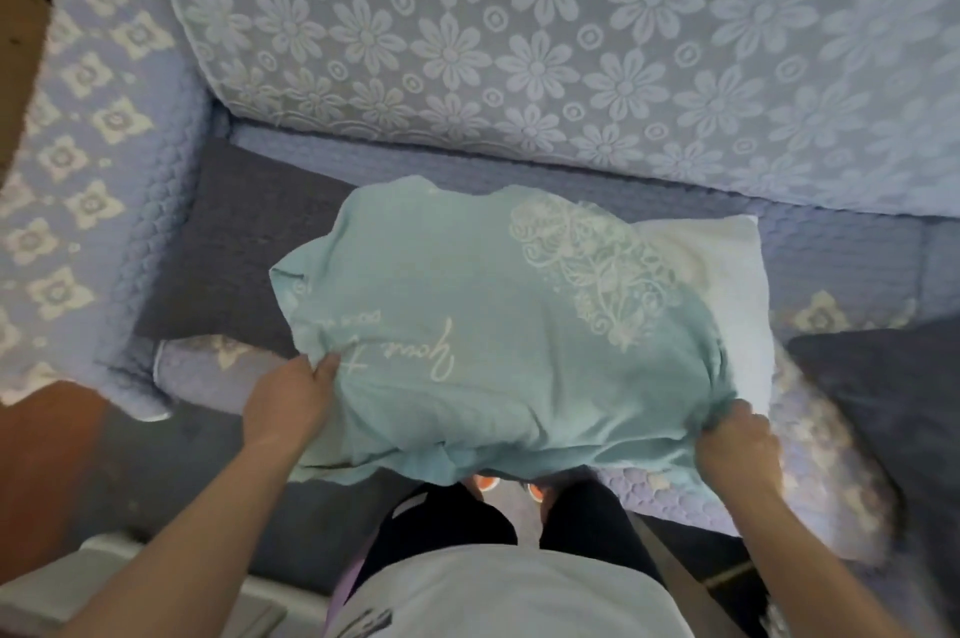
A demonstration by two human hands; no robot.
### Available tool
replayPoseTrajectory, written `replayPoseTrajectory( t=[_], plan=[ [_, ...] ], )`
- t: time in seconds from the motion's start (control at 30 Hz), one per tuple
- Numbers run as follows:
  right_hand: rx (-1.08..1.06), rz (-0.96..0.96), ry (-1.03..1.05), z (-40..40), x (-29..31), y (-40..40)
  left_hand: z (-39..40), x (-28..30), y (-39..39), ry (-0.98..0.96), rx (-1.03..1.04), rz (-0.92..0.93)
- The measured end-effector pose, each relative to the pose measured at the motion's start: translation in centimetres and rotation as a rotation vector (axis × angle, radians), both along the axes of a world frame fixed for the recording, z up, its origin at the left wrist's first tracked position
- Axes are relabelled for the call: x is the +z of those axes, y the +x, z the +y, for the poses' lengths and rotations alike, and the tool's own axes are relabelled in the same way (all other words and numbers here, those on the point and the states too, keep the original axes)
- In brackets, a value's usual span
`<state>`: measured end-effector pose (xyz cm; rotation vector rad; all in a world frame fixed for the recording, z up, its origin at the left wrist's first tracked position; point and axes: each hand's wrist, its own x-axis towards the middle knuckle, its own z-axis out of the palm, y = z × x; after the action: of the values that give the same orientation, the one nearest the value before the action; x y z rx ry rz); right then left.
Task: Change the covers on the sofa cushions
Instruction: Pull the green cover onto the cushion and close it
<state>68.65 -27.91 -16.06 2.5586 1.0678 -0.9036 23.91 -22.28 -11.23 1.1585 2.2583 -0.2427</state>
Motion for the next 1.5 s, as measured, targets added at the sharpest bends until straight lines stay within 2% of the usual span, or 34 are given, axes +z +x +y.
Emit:
replayPoseTrajectory(
  t=[0.07,0.1,0.2,0.27,0.33,0.5,0.63,0.83,0.93,1.03,1.13,1.2,1.27,1.33,1.4,1.5],
  plan=[
    [-0.076,-0.035,0.153,1.9,0.5,-0.9,-0.4,-0.3,-0.8,-0.045,0.008,0.044],
    [-0.068,-0.043,0.248,3.3,1.1,-1.3,-0.3,-0.3,-0.9,0.0,0.026,0.035],
    [0.172,0.062,0.547,9.8,1.3,-4.3,2.1,-0.1,-0.2,0.338,0.136,-0.077],
    [0.313,0.144,0.624,15.2,0.7,-7.0,4.6,0.2,0.8,0.425,0.287,-0.156],
    [0.374,0.22,0.593,20.2,0.1,-10.0,7.1,-0.5,1.1,0.395,0.417,-0.228],
    [0.529,0.293,0.342,27.6,-2.5,-15.3,9.8,-2.6,-1.0,0.2,0.543,-0.36],
    [0.616,0.447,0.276,28.8,-2.4,-19.2,10.0,-2.1,-2.6,0.189,0.617,-0.496],
    [0.704,0.571,0.169,30.7,-1.1,-24.1,10.9,-2.9,-3.3,0.145,0.597,-0.425],
    [0.79,0.595,0.079,30.9,0.1,-24.7,12.4,-3.8,-4.0,0.216,0.622,-0.432],
    [0.853,0.668,-0.046,29.0,1.6,-23.4,13.6,-4.7,-5.2,0.216,0.672,-0.548],
    [0.839,0.778,-0.144,25.4,2.6,-22.2,13.7,-5.1,-6.0,0.021,0.419,-0.499],
    [0.766,0.859,-0.186,23.4,2.4,-21.9,13.9,-4.7,-6.3,-0.01,0.281,-0.425],
    [0.719,0.921,-0.174,22.2,1.7,-22.1,14.3,-4.0,-7.1,-0.073,0.148,-0.406],
    [0.677,0.903,-0.134,22.0,0.7,-22.3,14.4,-4.1,-8.0,-0.168,0.006,-0.321],
    [0.606,0.898,-0.117,22.1,0.5,-22.3,14.1,-4.2,-8.0,-0.188,-0.038,-0.247],
    [0.467,1.029,-0.134,22.0,1.0,-22.1,12.4,-4.2,-6.8,-0.155,-0.027,-0.319]
  ],
)
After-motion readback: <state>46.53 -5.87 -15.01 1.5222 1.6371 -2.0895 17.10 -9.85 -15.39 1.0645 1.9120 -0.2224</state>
